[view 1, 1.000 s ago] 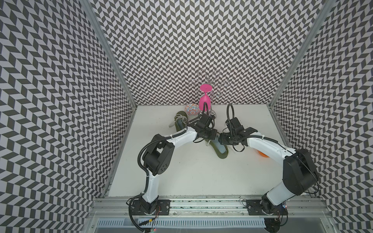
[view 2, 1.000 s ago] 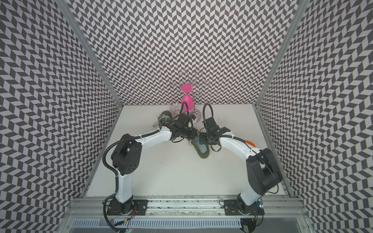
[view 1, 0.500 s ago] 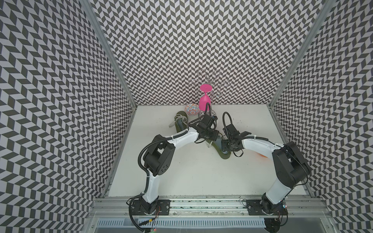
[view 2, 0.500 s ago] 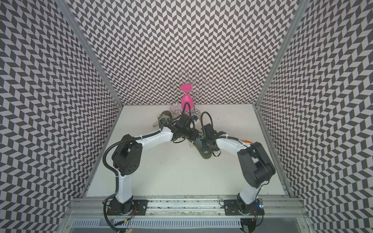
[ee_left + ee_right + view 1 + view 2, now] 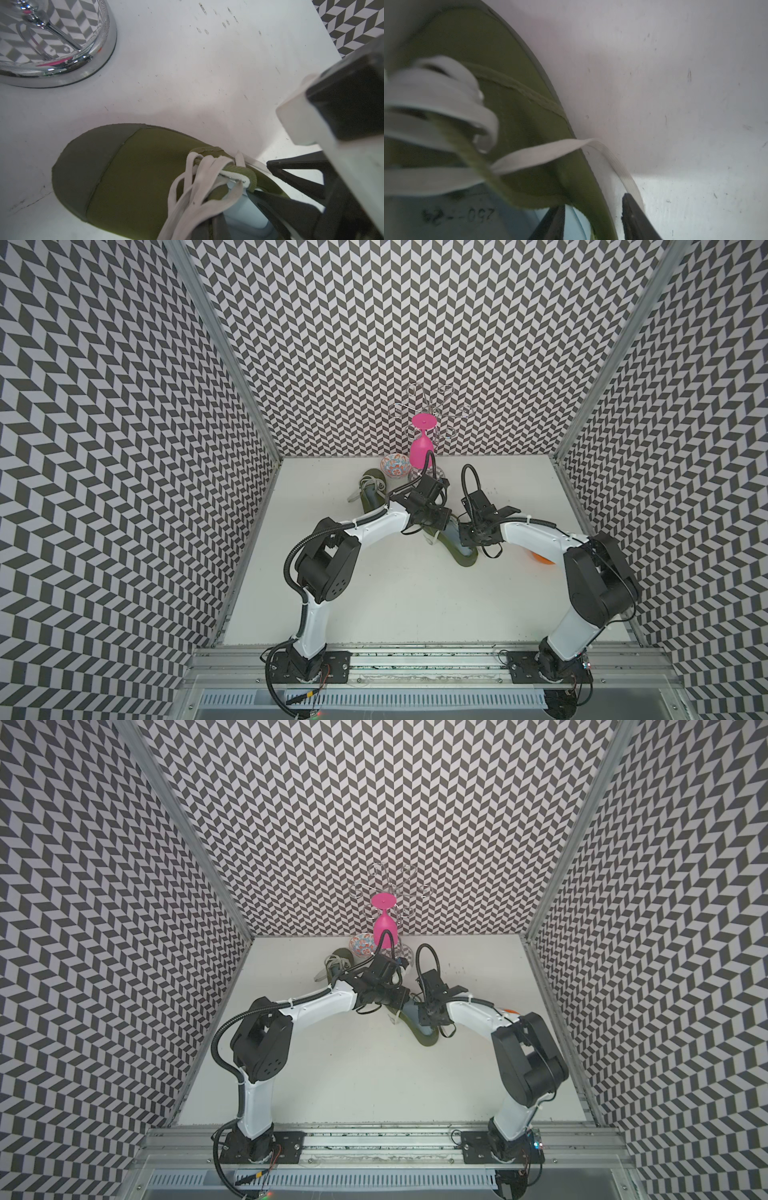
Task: Insert the insole into the shoe
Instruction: Insert the insole into the shoe, then move the shoe to the center of the board, then adjust the shoe at the center of the board.
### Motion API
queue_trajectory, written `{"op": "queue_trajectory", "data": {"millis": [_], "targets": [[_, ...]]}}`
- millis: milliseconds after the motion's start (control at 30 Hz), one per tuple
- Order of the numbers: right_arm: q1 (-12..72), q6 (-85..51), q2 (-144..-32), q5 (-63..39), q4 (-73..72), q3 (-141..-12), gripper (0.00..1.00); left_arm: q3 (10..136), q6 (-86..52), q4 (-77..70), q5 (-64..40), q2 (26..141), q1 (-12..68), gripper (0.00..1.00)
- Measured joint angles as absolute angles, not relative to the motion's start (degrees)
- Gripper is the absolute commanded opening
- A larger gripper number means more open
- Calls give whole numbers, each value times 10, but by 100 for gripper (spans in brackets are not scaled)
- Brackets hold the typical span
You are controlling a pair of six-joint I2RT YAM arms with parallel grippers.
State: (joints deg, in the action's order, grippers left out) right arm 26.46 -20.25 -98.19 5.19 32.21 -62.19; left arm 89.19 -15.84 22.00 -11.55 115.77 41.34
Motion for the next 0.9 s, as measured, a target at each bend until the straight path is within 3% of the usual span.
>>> {"op": "queue_trajectory", "data": {"millis": [100,267,433,600,633,900], "targets": [[264,-199,-982,44,317,-614,21,892,-147,220,-116,1158,414,0],[263,-232,-971,-32,290,-594,19,906,-129,234,-100,1163,410,1],[284,-313,-953,-118,217,-538,17,919,-111,252,-83,1170,396,40],[288,-371,-949,-151,167,-511,15,911,-109,261,-79,1167,386,57],[288,-375,-949,-152,166,-511,15,905,-112,263,-77,1162,384,66],[288,-380,-949,-140,183,-521,14,854,-157,272,-77,1054,316,67]]}}
